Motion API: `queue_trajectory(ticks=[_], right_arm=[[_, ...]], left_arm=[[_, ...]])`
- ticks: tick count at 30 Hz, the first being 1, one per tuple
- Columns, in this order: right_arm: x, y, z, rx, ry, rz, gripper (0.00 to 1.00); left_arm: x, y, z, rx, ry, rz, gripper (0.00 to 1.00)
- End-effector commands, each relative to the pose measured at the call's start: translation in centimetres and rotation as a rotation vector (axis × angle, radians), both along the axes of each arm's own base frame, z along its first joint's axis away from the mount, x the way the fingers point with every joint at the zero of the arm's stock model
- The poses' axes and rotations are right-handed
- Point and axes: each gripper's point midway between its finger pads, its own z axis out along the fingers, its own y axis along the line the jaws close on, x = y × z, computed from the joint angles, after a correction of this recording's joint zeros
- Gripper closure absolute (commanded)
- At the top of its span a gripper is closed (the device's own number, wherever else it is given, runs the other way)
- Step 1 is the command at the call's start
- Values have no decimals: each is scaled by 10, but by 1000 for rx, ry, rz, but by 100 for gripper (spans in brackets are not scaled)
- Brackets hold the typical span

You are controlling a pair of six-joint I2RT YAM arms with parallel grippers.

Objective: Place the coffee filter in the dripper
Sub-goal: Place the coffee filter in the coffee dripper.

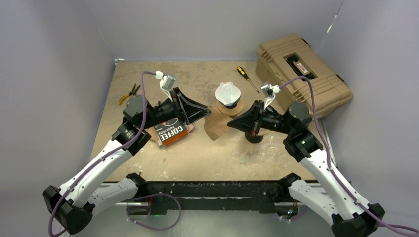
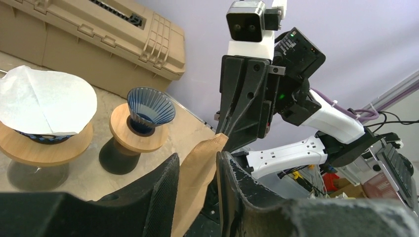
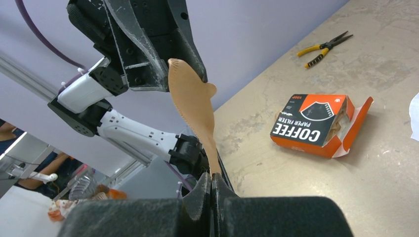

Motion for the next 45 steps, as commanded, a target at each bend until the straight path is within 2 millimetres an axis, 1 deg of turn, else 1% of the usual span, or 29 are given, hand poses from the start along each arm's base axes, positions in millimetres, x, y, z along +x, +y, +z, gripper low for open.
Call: queue_trajectory(ticks=[1,5,10,17,20,23,25,28,32,36,39,42,45], right_arm=[[0,-1,22,33,-52,-11,100],[1,-1,23,35,-50,-10,100],[1,-1,25,44,-45,-11,100],[0,0,28,56,-44,1,100],[-2,1,31,63,-46,13,100],[-3,1,33,67,-50,23,100],[-4,1,34,70,-48,25,100],[-5,0,36,74,-50,22,100],[-5,1,37,77,-51,30,100],[-5,1,35,75,-46,29,100],[-5,1,34,76,-46,25,100],[-4,1,33,72,-45,23,100],[-4,1,32,67,-43,23,100]], left_arm=[[-11,6,15,-31,-53,-16,68],[-16,6,16,-31,-56,-40,68],[-17,5,12,-22,-38,-48,68],[-8,3,-2,7,-4,-21,67],[0,3,-12,40,10,7,63],[11,6,-18,64,27,72,57],[17,8,-22,84,41,105,55],[19,6,-21,82,46,103,55],[17,1,-18,59,45,66,55],[12,0,-3,13,13,45,55],[17,7,0,44,2,101,53],[22,20,-3,99,19,182,47],[19,26,7,105,4,202,44]])
